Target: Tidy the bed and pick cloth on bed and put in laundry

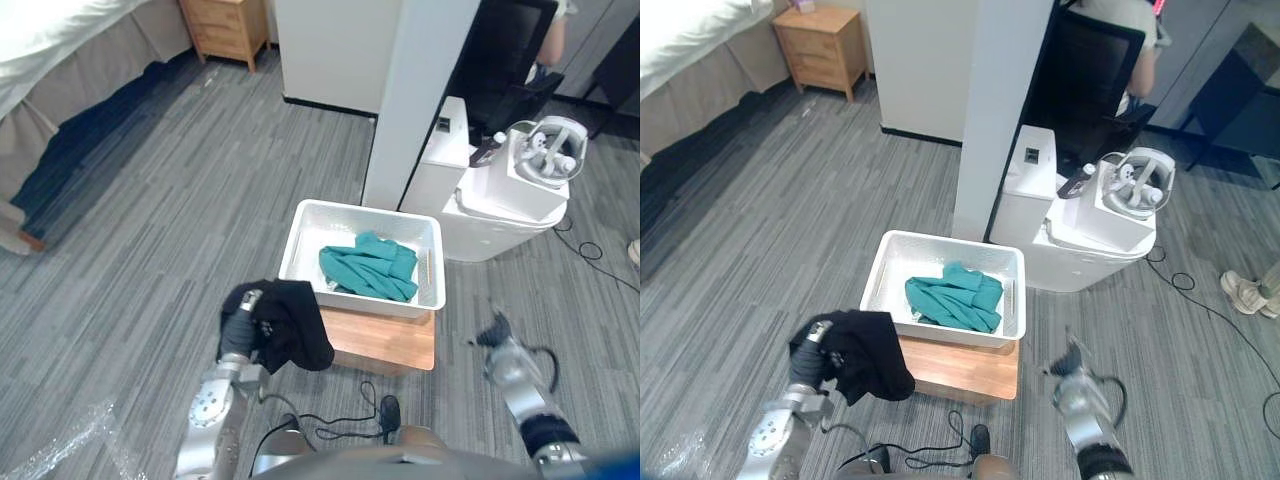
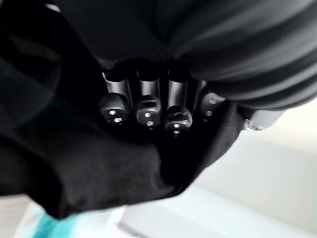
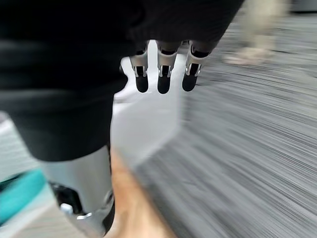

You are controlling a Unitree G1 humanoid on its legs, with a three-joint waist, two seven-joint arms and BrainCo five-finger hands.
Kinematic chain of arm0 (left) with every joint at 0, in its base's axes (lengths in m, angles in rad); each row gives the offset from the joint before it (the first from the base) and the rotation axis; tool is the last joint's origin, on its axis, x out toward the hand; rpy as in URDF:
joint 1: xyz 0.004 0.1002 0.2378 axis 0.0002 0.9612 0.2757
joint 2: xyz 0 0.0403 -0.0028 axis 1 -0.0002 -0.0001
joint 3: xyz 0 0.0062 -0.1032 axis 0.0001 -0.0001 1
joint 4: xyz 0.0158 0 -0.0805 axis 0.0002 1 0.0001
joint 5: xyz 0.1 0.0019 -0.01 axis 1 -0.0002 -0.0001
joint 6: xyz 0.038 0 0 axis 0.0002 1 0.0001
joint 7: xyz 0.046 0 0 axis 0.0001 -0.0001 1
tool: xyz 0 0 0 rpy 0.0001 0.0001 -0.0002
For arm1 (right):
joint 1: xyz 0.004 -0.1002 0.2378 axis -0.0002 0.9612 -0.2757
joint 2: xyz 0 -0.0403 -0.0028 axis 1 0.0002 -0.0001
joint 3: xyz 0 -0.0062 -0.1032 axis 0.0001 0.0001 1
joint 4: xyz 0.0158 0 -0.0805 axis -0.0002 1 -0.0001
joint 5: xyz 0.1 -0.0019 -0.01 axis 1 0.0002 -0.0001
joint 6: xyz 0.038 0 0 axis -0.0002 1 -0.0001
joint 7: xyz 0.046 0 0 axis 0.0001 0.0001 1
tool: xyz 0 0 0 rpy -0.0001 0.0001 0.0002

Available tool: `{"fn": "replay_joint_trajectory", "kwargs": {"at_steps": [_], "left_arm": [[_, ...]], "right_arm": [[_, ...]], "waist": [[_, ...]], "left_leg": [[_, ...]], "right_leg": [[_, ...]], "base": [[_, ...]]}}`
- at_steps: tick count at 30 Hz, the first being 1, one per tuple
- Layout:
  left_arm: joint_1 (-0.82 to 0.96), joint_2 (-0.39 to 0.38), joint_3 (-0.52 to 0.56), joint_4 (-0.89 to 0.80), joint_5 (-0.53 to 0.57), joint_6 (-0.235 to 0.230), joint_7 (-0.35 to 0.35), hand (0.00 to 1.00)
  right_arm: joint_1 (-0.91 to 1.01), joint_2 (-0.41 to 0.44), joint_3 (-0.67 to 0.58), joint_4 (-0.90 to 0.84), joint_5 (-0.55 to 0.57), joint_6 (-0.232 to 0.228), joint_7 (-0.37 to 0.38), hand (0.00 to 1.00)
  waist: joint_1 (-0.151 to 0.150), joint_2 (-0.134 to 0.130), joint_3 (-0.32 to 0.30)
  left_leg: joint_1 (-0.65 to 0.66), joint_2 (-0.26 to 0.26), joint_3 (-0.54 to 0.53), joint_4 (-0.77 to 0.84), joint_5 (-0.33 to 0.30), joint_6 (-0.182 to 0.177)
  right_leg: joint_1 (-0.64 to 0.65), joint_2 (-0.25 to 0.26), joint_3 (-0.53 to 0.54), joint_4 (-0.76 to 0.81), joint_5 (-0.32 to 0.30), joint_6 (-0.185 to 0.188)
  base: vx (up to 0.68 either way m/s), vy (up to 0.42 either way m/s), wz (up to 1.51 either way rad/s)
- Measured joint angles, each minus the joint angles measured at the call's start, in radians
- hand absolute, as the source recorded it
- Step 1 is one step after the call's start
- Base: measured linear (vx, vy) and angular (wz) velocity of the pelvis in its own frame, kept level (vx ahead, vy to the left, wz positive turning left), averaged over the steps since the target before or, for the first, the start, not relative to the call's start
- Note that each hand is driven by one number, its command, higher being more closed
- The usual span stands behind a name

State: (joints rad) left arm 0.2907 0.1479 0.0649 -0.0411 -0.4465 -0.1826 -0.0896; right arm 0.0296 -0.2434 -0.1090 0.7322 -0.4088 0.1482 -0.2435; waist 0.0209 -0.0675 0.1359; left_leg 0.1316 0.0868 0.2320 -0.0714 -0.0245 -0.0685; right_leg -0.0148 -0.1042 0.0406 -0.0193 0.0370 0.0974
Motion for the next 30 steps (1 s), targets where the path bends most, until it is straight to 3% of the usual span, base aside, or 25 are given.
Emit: {"fn": "replay_joint_trajectory", "kwargs": {"at_steps": [5,11,15,17,19,22,25,26,30], "left_arm": [[-0.031,-0.001,0.06,-0.1,-0.054,0.002,0.018,1.0],[-0.13,0.081,0.099,-0.206,-0.109,0.011,0.064,1.0],[-0.242,0.134,0.093,-0.067,-0.04,0.0,0.14,1.0],[-0.265,0.162,0.099,0.008,-0.032,-0.006,0.142,1.0],[-0.277,0.203,0.143,0.093,-0.035,-0.019,0.1,1.0],[-0.277,0.237,0.186,0.128,-0.075,-0.022,0.015,1.0],[-0.281,0.283,0.2,0.13,-0.027,-0.135,-0.036,1.0],[-0.29,0.293,0.213,0.132,-0.027,-0.151,-0.06,1.0],[-0.47,0.3,0.206,0.246,0.06,-0.155,-0.062,1.0]], "right_arm": [[0.127,0.012,-0.103,0.171,0.077,-0.001,-0.039,0.0],[0.207,0.05,-0.199,0.288,0.113,0.021,0.016,0.0],[0.245,0.081,-0.252,0.292,0.173,0.019,0.056,0.0],[0.246,0.094,-0.278,0.303,0.181,0.005,0.078,0.0],[0.258,0.116,-0.345,0.317,0.199,-0.031,0.098,0.0],[0.306,0.136,-0.389,0.317,0.231,-0.059,0.117,0.0],[0.326,0.166,-0.425,0.314,0.272,-0.082,0.131,0.0],[0.325,0.171,-0.43,0.313,0.285,-0.095,0.14,0.0],[0.328,0.206,-0.467,0.302,0.287,-0.146,0.171,0.0]], "waist": [[-0.034,0.028,-0.069],[-0.073,0.033,-0.099],[-0.092,0.042,-0.106],[-0.097,0.049,-0.109],[-0.113,0.045,-0.106],[-0.11,0.046,-0.104],[-0.109,0.032,-0.104],[-0.109,0.028,-0.104],[-0.117,0.028,-0.089]], "left_leg": [[0.033,0.0,0.005,-0.031,0.001,-0.006],[0.068,-0.002,0.02,-0.031,-0.011,-0.009],[0.11,-0.002,0.04,-0.031,-0.022,-0.005],[0.114,0.0,0.059,-0.031,-0.028,-0.006],[0.112,0.0,0.064,-0.031,-0.032,-0.006],[0.115,0.008,0.087,-0.028,-0.043,-0.011],[0.111,0.02,0.119,-0.025,-0.053,-0.021],[0.108,0.021,0.131,-0.025,-0.056,-0.025],[0.107,0.031,0.18,-0.01,-0.075,-0.033]], "right_leg": [[0.024,0.002,-0.001,0.002,-0.031,0.005],[0.063,0.0,0.003,-0.016,-0.028,0.003],[0.094,0.003,0.019,-0.029,-0.024,-0.002],[0.095,0.007,0.032,-0.034,-0.02,-0.003],[0.093,0.01,0.039,-0.04,-0.018,-0.004],[0.087,0.018,0.053,-0.042,-0.018,-0.004],[0.065,0.037,0.085,-0.031,-0.019,-0.006],[0.054,0.041,0.097,-0.028,-0.019,-0.007],[0.019,0.064,0.158,0.004,-0.021,-0.011]], "base": [[-0.03,-0.015,-0.02],[0.0,0.003,-0.03],[0.02,0.013,-0.16],[0.01,0.002,-0.21],[0.05,-0.011,-0.14],[0.07,-0.018,-0.14],[0.08,-0.026,-0.23],[0.06,-0.025,-0.4],[0.03,-0.026,-0.34]]}}
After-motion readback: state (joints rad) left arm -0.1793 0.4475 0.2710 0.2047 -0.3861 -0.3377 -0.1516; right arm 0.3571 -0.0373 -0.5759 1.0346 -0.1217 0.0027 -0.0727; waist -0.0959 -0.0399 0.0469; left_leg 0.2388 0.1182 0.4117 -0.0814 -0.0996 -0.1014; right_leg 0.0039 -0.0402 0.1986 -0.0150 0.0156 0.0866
